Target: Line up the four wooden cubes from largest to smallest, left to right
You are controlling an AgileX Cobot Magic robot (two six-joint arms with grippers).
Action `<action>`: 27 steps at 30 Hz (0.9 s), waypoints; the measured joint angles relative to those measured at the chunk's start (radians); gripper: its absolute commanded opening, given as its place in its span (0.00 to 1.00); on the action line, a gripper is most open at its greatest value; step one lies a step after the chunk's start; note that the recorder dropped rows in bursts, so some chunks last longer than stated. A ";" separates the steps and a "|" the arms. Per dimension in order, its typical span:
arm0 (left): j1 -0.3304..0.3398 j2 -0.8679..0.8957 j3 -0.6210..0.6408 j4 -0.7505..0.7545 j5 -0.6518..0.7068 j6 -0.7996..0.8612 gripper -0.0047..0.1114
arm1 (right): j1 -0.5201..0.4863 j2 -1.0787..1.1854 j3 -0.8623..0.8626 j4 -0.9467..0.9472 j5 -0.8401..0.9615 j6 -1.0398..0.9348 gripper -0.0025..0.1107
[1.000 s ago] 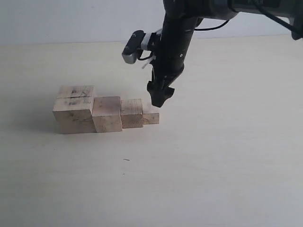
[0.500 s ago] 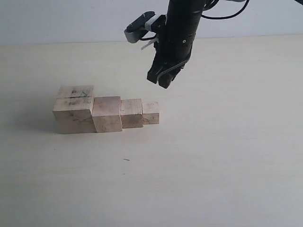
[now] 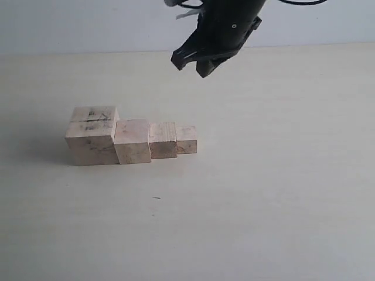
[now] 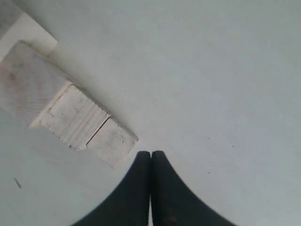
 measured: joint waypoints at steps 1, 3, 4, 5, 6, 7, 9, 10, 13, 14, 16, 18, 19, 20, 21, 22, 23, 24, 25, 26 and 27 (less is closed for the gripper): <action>0.000 0.000 0.000 0.000 0.000 0.000 0.04 | 0.000 -0.047 0.050 0.006 -0.041 0.005 0.02; 0.000 0.000 0.000 0.000 0.000 0.000 0.04 | 0.000 -0.193 0.200 0.040 -0.146 0.009 0.02; 0.000 0.000 0.000 0.000 0.000 0.000 0.04 | 0.000 -0.280 0.301 0.070 -0.208 0.013 0.02; 0.000 0.000 0.000 0.000 0.000 0.000 0.04 | 0.000 -0.327 0.345 0.088 -0.238 0.019 0.02; 0.000 0.000 0.000 0.000 0.000 0.000 0.04 | 0.000 -0.408 0.409 0.116 -0.276 0.030 0.02; 0.000 0.000 0.000 0.000 0.000 0.000 0.04 | 0.000 -0.450 0.435 0.126 -0.284 0.037 0.02; 0.000 0.000 0.000 0.000 0.000 0.000 0.04 | 0.000 -0.553 0.483 0.139 -0.291 0.056 0.02; 0.000 0.000 0.000 0.000 0.000 0.000 0.04 | 0.000 -0.588 0.493 0.140 -0.289 0.070 0.02; 0.000 0.000 0.000 0.000 0.000 0.000 0.04 | 0.000 -0.652 0.500 0.143 -0.269 0.106 0.02; 0.000 0.000 0.000 0.000 0.000 0.000 0.04 | 0.000 -0.667 0.500 0.143 -0.264 0.111 0.02; 0.000 0.000 0.000 0.000 0.000 0.000 0.04 | 0.000 -0.700 0.500 0.144 -0.257 0.116 0.02; 0.000 0.000 0.000 0.000 0.000 0.000 0.04 | 0.000 -0.725 0.500 0.146 -0.257 0.116 0.02; 0.000 0.000 0.000 0.000 0.000 0.000 0.04 | 0.000 -0.736 0.500 0.146 -0.257 0.116 0.02; 0.000 0.000 0.000 0.000 0.000 0.000 0.04 | 0.000 -0.746 0.500 0.146 -0.257 0.116 0.02; 0.000 0.000 0.000 0.000 0.000 0.000 0.04 | 0.000 -0.756 0.500 0.146 -0.257 0.118 0.02; 0.000 0.000 0.000 0.000 0.000 0.000 0.04 | 0.000 -0.763 0.500 0.146 -0.257 0.118 0.02; 0.000 0.000 0.000 0.000 0.000 0.000 0.04 | 0.000 -0.771 0.500 0.140 -0.257 0.118 0.02; 0.000 0.000 0.000 0.000 0.000 0.000 0.04 | 0.000 -0.780 0.501 0.128 -0.257 0.118 0.02; 0.000 0.000 0.000 0.000 0.000 0.000 0.04 | 0.000 -0.790 0.503 0.114 -0.257 0.122 0.02; 0.000 0.000 0.000 0.000 0.000 0.000 0.04 | 0.000 -0.800 0.503 0.098 -0.254 0.133 0.02; 0.000 0.000 0.000 0.000 0.000 0.000 0.04 | 0.000 -0.811 0.503 0.079 -0.255 0.149 0.02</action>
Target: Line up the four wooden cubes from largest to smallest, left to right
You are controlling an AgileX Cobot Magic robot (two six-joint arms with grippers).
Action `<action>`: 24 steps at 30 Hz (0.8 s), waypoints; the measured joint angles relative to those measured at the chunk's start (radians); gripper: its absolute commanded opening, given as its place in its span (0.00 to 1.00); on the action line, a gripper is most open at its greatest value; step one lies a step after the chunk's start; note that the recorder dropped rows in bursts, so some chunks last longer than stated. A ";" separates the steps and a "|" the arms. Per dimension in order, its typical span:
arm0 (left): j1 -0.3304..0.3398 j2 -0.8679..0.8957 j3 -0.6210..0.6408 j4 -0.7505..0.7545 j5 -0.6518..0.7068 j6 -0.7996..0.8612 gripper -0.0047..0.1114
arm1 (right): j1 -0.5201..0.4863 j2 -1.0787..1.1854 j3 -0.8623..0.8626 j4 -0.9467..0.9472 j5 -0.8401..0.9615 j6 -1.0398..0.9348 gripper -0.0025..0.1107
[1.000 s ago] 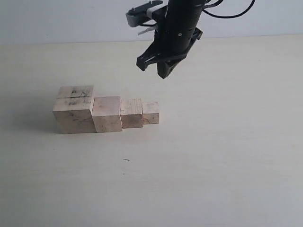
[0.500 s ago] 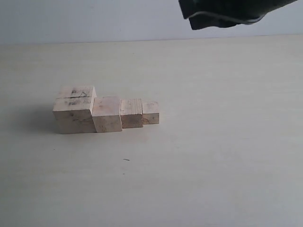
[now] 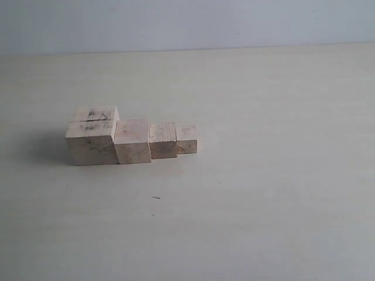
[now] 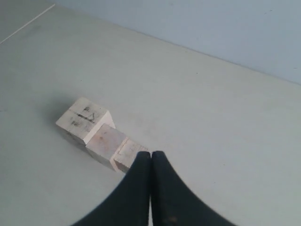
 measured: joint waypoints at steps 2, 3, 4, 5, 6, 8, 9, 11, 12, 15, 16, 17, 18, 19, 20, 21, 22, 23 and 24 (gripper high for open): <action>0.000 0.000 0.000 0.000 0.000 0.000 0.04 | 0.000 -0.028 0.000 -0.044 0.001 0.036 0.02; 0.000 0.000 0.000 0.000 0.000 0.000 0.04 | 0.000 -0.044 0.000 -0.076 0.001 0.057 0.02; 0.000 0.000 0.000 0.000 0.000 0.000 0.04 | 0.000 -0.063 0.000 -0.111 0.001 0.076 0.02; 0.000 0.000 0.000 0.000 0.000 0.000 0.04 | 0.000 -0.080 0.000 -0.142 0.001 0.096 0.02; 0.000 0.000 0.000 0.000 0.000 0.000 0.04 | -0.010 -0.102 0.000 -0.162 0.001 0.113 0.02; 0.000 0.000 0.000 0.000 0.000 0.000 0.04 | -0.053 -0.150 0.003 -0.179 0.002 0.133 0.02; 0.000 0.000 0.000 0.000 0.000 0.000 0.04 | -0.077 -0.170 0.008 -0.184 -0.001 0.138 0.02; 0.000 0.000 0.000 0.000 0.000 0.000 0.04 | -0.155 -0.221 0.033 -0.195 -0.010 0.145 0.02; 0.000 0.000 0.000 0.000 0.000 0.000 0.04 | -0.198 -0.247 0.053 -0.195 -0.017 0.145 0.02; 0.000 0.000 0.000 0.000 0.000 0.000 0.04 | -0.319 -0.327 0.135 -0.195 -0.058 0.142 0.02; 0.000 0.000 0.000 0.000 0.000 0.000 0.04 | -0.360 -0.360 0.172 -0.195 -0.077 0.137 0.02; 0.000 0.000 0.000 0.000 0.000 0.000 0.04 | -0.397 -0.396 0.212 -0.195 -0.098 0.135 0.02; 0.000 0.000 0.000 0.000 0.000 0.000 0.04 | -0.425 -0.427 0.252 -0.204 -0.123 0.133 0.02; 0.000 0.000 0.000 0.000 0.000 0.000 0.04 | -0.457 -0.467 0.294 -0.211 -0.144 0.133 0.02; 0.000 0.000 0.000 0.000 0.000 0.000 0.04 | -0.487 -0.508 0.334 -0.218 -0.168 0.133 0.02; 0.000 0.000 0.000 0.000 0.000 0.000 0.04 | -0.516 -0.543 0.365 -0.220 -0.186 0.131 0.02; 0.000 0.000 0.000 0.000 0.000 0.000 0.04 | -0.543 -0.585 0.402 -0.226 -0.206 0.131 0.02; 0.000 0.000 0.000 0.000 0.000 0.000 0.04 | -0.570 -0.625 0.437 -0.229 -0.225 0.129 0.02; 0.000 0.000 0.000 0.000 0.000 0.000 0.04 | -0.590 -0.659 0.464 -0.229 -0.235 0.129 0.02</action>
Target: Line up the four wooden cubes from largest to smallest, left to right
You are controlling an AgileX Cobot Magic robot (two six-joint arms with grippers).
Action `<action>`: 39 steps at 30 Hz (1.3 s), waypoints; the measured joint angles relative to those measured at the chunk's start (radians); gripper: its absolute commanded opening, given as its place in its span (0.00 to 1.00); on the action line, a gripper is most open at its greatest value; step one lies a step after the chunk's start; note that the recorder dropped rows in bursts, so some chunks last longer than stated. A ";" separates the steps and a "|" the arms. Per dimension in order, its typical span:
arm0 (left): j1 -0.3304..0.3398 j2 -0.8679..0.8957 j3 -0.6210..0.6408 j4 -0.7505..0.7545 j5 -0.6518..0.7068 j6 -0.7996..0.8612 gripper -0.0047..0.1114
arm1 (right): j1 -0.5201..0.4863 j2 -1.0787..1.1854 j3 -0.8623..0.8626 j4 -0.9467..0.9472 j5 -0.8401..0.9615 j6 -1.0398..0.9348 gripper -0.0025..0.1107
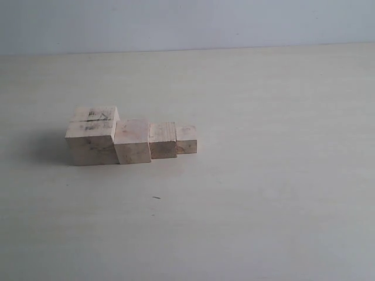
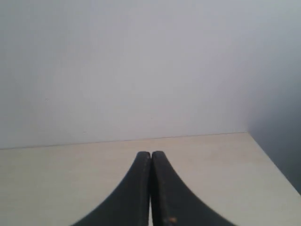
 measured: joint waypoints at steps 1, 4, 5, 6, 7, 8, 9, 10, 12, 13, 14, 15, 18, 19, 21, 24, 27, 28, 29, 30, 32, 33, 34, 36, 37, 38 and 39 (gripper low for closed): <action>0.000 0.000 0.000 0.000 0.000 0.000 0.04 | -0.022 -0.031 0.032 0.000 -0.010 0.000 0.02; 0.000 0.000 0.000 0.000 0.000 0.000 0.04 | -0.058 -0.093 0.115 -0.004 -0.028 0.000 0.02; 0.000 0.000 0.000 0.000 0.000 0.000 0.04 | -0.063 -0.109 0.138 -0.004 -0.034 0.000 0.02; 0.000 0.000 0.000 0.000 0.000 0.000 0.04 | -0.065 -0.121 0.155 -0.004 -0.036 0.000 0.02; 0.000 0.000 0.000 0.000 0.000 0.000 0.04 | -0.067 -0.136 0.173 -0.006 -0.038 0.000 0.02; 0.000 0.000 0.000 0.000 0.000 0.000 0.04 | -0.069 -0.152 0.191 -0.006 -0.043 0.000 0.02; 0.000 0.000 0.000 0.000 0.000 0.000 0.04 | -0.073 -0.170 0.209 -0.006 -0.055 0.000 0.02; 0.000 0.000 0.000 0.000 0.000 0.000 0.04 | -0.079 -0.189 0.226 0.002 -0.069 0.000 0.02; 0.000 0.000 0.000 0.000 0.000 0.000 0.04 | -0.103 -0.229 0.273 0.017 -0.111 0.002 0.02; 0.000 0.000 0.000 0.000 0.000 0.000 0.04 | -0.112 -0.245 0.293 0.019 -0.129 0.002 0.02; 0.000 0.000 0.000 0.000 0.000 0.000 0.04 | -0.120 -0.264 0.317 0.023 -0.148 0.002 0.02; 0.000 0.000 0.000 0.000 0.000 0.000 0.04 | -0.127 -0.280 0.338 0.026 -0.157 0.002 0.02; 0.000 0.000 0.000 0.000 0.000 0.000 0.04 | -0.129 -0.299 0.386 0.033 -0.171 0.002 0.02; 0.000 0.000 0.000 0.000 0.000 0.000 0.04 | -0.129 -0.301 0.397 0.033 -0.174 0.002 0.02; 0.000 0.000 0.000 0.000 0.000 0.000 0.04 | -0.129 -0.301 0.422 0.033 -0.175 0.002 0.02; 0.000 0.000 0.000 0.000 0.000 0.000 0.04 | -0.129 -0.303 0.456 0.033 -0.178 0.002 0.02; 0.000 0.000 0.000 0.000 0.000 0.000 0.04 | -0.129 -0.311 0.504 0.033 -0.180 0.002 0.02; 0.000 0.000 0.000 0.000 0.000 0.000 0.04 | -0.129 -0.321 0.520 0.033 -0.180 0.000 0.02; 0.000 0.000 0.000 0.000 0.000 0.000 0.04 | -0.129 -0.339 0.544 0.023 -0.182 0.000 0.02; 0.000 0.000 0.000 0.000 0.000 0.000 0.04 | -0.129 -0.353 0.562 0.020 -0.182 0.000 0.02; 0.000 0.000 0.000 0.000 0.000 0.000 0.04 | -0.129 -0.389 0.609 0.016 -0.183 0.000 0.02; 0.000 0.000 0.000 0.000 0.000 0.000 0.04 | -0.129 -0.406 0.627 0.016 -0.183 0.000 0.02; 0.000 0.000 0.000 0.000 0.000 0.000 0.04 | -0.129 -0.420 0.647 0.016 -0.183 0.000 0.02; 0.000 0.000 0.000 0.000 0.000 0.000 0.04 | -0.129 -0.446 0.673 0.027 -0.175 0.000 0.02; 0.000 0.000 0.000 0.000 0.000 0.000 0.04 | -0.129 -0.451 0.677 0.033 -0.170 0.000 0.02; 0.000 0.000 0.000 0.000 0.000 0.000 0.04 | -0.129 -0.453 0.676 0.033 -0.164 0.000 0.02; 0.000 0.000 0.000 0.000 0.000 0.000 0.04 | -0.129 -0.455 0.676 0.033 -0.165 0.000 0.02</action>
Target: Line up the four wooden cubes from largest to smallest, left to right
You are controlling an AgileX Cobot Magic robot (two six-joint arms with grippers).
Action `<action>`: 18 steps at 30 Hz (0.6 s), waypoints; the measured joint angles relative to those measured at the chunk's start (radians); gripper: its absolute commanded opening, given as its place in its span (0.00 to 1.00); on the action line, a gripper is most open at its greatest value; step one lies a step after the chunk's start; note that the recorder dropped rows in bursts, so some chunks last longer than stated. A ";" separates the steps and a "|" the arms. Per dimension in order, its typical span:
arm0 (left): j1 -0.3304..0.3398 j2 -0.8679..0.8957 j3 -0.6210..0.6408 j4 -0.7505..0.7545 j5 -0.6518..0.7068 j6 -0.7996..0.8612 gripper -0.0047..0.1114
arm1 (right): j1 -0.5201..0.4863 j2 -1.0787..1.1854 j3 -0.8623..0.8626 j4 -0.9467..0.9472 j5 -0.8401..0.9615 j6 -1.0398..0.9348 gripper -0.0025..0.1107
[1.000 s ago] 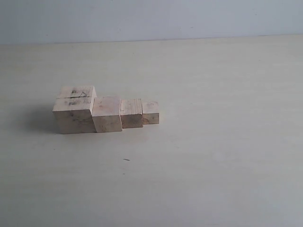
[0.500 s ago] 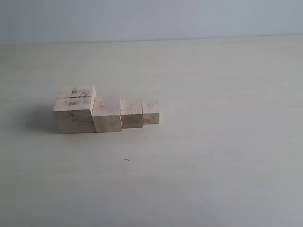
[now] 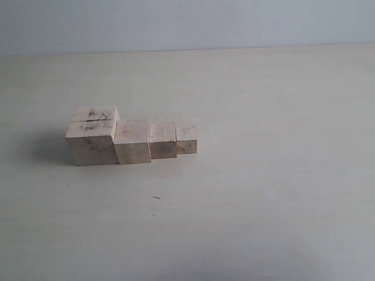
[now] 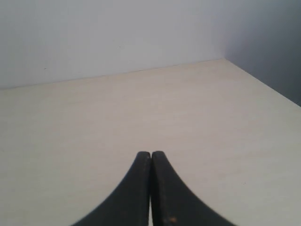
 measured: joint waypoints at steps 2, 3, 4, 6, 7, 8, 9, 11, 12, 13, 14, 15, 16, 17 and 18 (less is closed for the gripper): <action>0.000 0.000 0.000 0.000 0.000 0.000 0.04 | 0.000 -0.001 0.000 0.005 0.000 0.002 0.02; 0.000 0.000 0.000 0.000 0.000 0.000 0.04 | 0.000 -0.001 0.000 0.005 0.002 0.002 0.02; 0.000 0.000 0.000 0.000 0.000 0.000 0.04 | 0.000 -0.001 0.000 0.005 0.002 0.002 0.02; 0.000 0.000 0.000 0.000 0.000 0.000 0.04 | 0.000 -0.001 0.000 0.005 0.002 0.002 0.02; 0.000 0.000 0.000 0.000 0.000 0.000 0.04 | 0.000 -0.001 0.000 0.005 0.010 0.002 0.02; 0.000 0.000 0.000 0.000 0.000 0.000 0.04 | 0.000 -0.001 0.000 0.005 0.020 0.002 0.02; 0.000 0.000 0.000 0.000 0.000 0.000 0.04 | 0.000 -0.001 0.000 0.005 0.027 0.002 0.02; 0.000 0.000 0.000 0.000 0.000 0.000 0.04 | 0.000 -0.001 0.000 0.005 0.034 0.002 0.02; 0.000 0.000 0.000 0.000 0.000 0.000 0.04 | 0.000 -0.001 0.000 0.005 0.034 0.002 0.02; 0.000 0.000 0.000 0.000 0.000 0.000 0.04 | 0.000 -0.001 0.000 0.005 0.034 0.002 0.02; 0.000 0.000 0.000 0.000 0.000 0.000 0.04 | 0.000 -0.001 0.000 0.008 0.035 0.002 0.02; 0.000 0.000 0.000 0.000 0.000 0.000 0.04 | 0.000 -0.001 0.000 0.008 0.035 0.002 0.02; 0.000 0.000 0.000 0.000 0.000 0.000 0.04 | 0.000 -0.001 0.000 0.008 0.035 0.002 0.02; 0.000 0.000 0.000 0.000 0.000 0.000 0.04 | 0.000 -0.001 0.000 0.008 0.035 0.002 0.02; 0.000 0.000 0.000 0.000 0.000 0.000 0.04 | 0.000 -0.001 0.000 0.008 0.035 0.002 0.02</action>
